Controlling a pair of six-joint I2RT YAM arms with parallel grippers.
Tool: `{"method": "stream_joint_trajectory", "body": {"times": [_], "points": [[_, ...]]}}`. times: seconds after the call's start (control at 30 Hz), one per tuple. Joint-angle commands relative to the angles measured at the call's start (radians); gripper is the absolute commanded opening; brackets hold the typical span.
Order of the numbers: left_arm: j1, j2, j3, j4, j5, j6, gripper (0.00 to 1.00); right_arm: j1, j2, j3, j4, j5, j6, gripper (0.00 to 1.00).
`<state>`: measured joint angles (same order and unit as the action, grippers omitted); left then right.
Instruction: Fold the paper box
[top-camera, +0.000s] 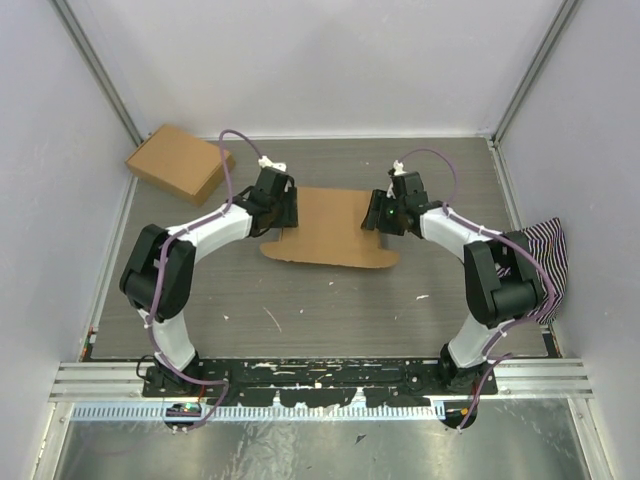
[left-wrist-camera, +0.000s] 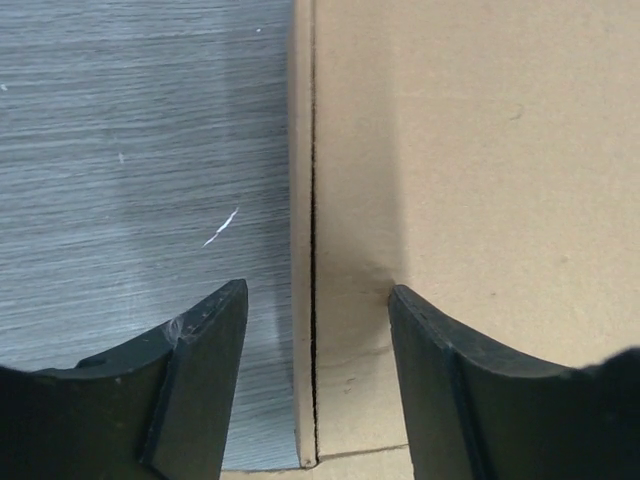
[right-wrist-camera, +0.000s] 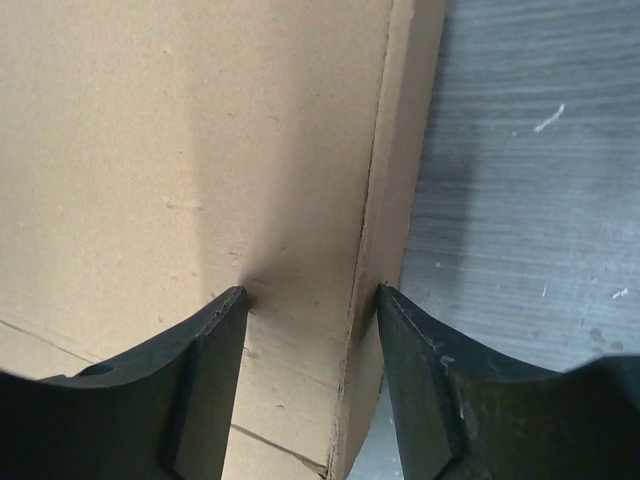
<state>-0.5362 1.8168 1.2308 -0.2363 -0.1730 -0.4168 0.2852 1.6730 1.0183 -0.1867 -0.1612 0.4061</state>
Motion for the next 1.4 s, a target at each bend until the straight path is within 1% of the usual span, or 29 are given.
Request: {"method": "stream_joint_trajectory", "body": {"times": [0.0,0.13,0.23,0.3,0.4,0.5,0.57,0.6,0.63,0.67,0.73,0.77,0.8,0.83,0.87,0.9,0.93,0.97,1.0,1.03,1.07,1.13,1.23,1.37], "points": [[0.002,0.048,0.01,-0.008,0.065,-0.021,0.63,0.004,0.061,0.088,0.04,-0.039,-0.019,0.58],[0.003,0.07,0.056,-0.027,0.072,-0.019,0.59,0.003,0.127,0.158,0.036,-0.047,-0.025,0.57],[0.008,0.086,0.092,-0.044,0.077,-0.02,0.58,0.003,0.183,0.233,0.001,-0.058,-0.034,0.55],[0.012,0.09,0.115,-0.071,0.072,-0.02,0.61,0.004,0.203,0.27,-0.017,-0.059,-0.04,0.54],[0.02,0.067,0.131,-0.104,0.037,-0.016,0.66,0.005,0.194,0.306,-0.049,-0.004,-0.055,0.56],[0.032,0.007,0.124,-0.136,-0.023,-0.005,0.7,-0.004,0.149,0.33,-0.087,0.068,-0.068,0.59],[0.037,-0.06,0.117,-0.163,-0.078,-0.003,0.72,-0.01,0.104,0.346,-0.119,0.122,-0.065,0.6],[0.038,-0.089,0.117,-0.185,-0.114,-0.013,0.73,-0.011,0.067,0.357,-0.139,0.148,-0.067,0.58],[0.04,-0.118,0.123,-0.22,-0.146,-0.023,0.74,-0.012,0.038,0.369,-0.152,0.165,-0.074,0.52],[0.041,-0.149,0.127,-0.249,-0.172,-0.039,0.74,-0.011,-0.003,0.376,-0.164,0.176,-0.079,0.48],[0.041,-0.221,0.123,-0.304,-0.21,-0.081,0.77,-0.011,-0.102,0.359,-0.166,0.151,-0.062,0.45],[0.04,-0.259,0.111,-0.326,-0.218,-0.106,0.8,-0.011,-0.16,0.322,-0.165,0.138,-0.04,0.42],[0.04,-0.301,0.09,-0.332,-0.195,-0.114,0.82,-0.012,-0.212,0.27,-0.141,0.112,-0.017,0.43],[0.041,-0.342,0.042,-0.313,-0.154,-0.112,0.85,-0.012,-0.254,0.191,-0.09,0.04,-0.013,0.5],[0.041,-0.389,-0.025,-0.251,-0.103,-0.117,0.86,-0.012,-0.283,0.117,-0.029,-0.051,-0.034,0.58],[0.041,-0.432,-0.119,-0.123,-0.051,-0.118,0.87,-0.013,-0.297,0.057,0.016,-0.116,-0.043,0.64],[0.041,-0.474,-0.211,-0.024,-0.015,-0.129,0.87,-0.012,-0.299,0.017,0.031,-0.118,-0.019,0.67],[0.041,-0.504,-0.28,0.034,0.005,-0.148,0.89,-0.012,-0.299,-0.014,0.035,-0.098,-0.003,0.76],[0.04,-0.528,-0.321,0.045,0.02,-0.16,0.9,-0.011,-0.302,-0.046,0.039,-0.08,0.0,0.86],[0.04,-0.536,-0.339,0.034,0.029,-0.165,0.91,-0.01,-0.31,-0.075,0.047,-0.061,-0.002,0.93],[0.041,-0.539,-0.347,0.009,0.031,-0.164,0.91,-0.005,-0.324,-0.109,0.054,-0.042,-0.006,0.97],[0.039,-0.537,-0.344,-0.046,0.029,-0.156,0.9,0.001,-0.365,-0.156,0.058,-0.012,-0.012,1.0],[0.039,-0.539,-0.342,-0.098,0.027,-0.149,0.89,0.008,-0.408,-0.196,0.045,0.018,-0.009,1.0],[0.038,-0.603,-0.362,-0.115,0.027,-0.149,0.88,0.01,-0.449,-0.219,0.04,0.04,-0.003,0.99]]}}
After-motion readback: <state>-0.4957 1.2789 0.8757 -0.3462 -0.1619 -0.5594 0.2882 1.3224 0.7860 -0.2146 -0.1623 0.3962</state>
